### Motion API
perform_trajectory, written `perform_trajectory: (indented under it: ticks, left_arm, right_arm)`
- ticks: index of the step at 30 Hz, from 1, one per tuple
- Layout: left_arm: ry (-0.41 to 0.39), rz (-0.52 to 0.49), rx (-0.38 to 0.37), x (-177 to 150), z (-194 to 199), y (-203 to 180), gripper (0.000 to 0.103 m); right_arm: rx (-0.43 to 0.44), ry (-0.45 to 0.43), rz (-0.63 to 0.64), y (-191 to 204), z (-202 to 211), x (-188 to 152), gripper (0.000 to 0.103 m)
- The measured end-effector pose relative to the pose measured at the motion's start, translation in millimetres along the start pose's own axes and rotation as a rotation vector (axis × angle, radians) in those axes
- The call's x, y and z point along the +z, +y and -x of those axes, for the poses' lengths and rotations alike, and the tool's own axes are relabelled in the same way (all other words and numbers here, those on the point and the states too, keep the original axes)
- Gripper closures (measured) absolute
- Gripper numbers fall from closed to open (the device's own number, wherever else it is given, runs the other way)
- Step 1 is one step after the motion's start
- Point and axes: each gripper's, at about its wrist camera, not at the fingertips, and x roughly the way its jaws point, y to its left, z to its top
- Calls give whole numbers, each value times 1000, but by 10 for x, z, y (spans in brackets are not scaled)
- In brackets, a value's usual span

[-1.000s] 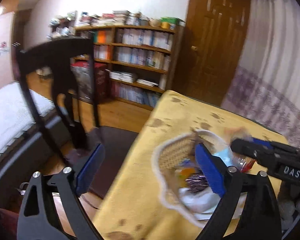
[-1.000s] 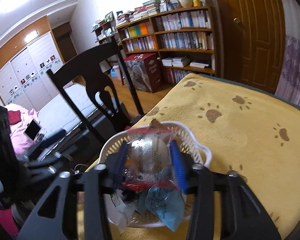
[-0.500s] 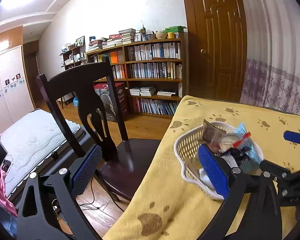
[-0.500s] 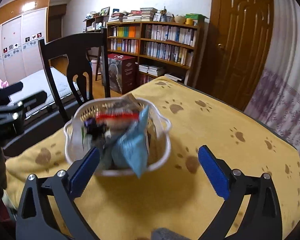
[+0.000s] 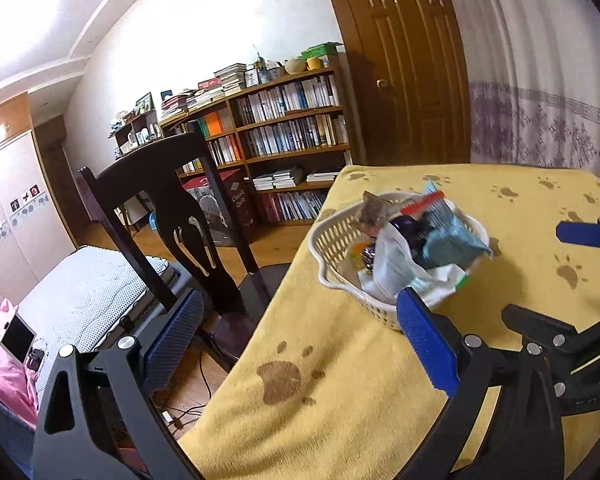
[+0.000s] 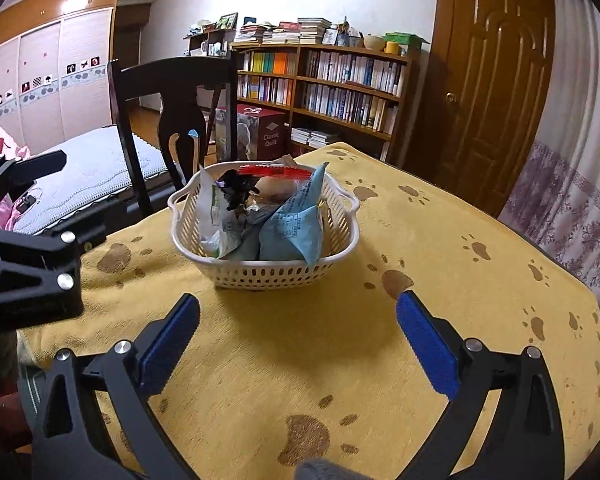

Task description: Organize snacks

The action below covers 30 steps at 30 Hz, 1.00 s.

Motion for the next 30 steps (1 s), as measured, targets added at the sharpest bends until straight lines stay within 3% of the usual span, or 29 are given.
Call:
perform_trajectory:
  ticks: [14, 20, 25, 30]
  left_arm:
    - [19, 1, 2, -58, -94, 66, 4]
    - [13, -5, -5, -67, -90, 46, 4]
    - [12, -13, -21, -74, -61, -36, 4]
    - [20, -31, -75, -93, -31, -249, 4]
  right_arm:
    - [7, -9, 26, 103, -31, -3, 5]
    - [-34, -19, 43, 122, -15, -12, 5]
    - [-50, 42, -20, -51, -62, -44, 5]
    - [-150, 140, -108, -394, -98, -290, 5]
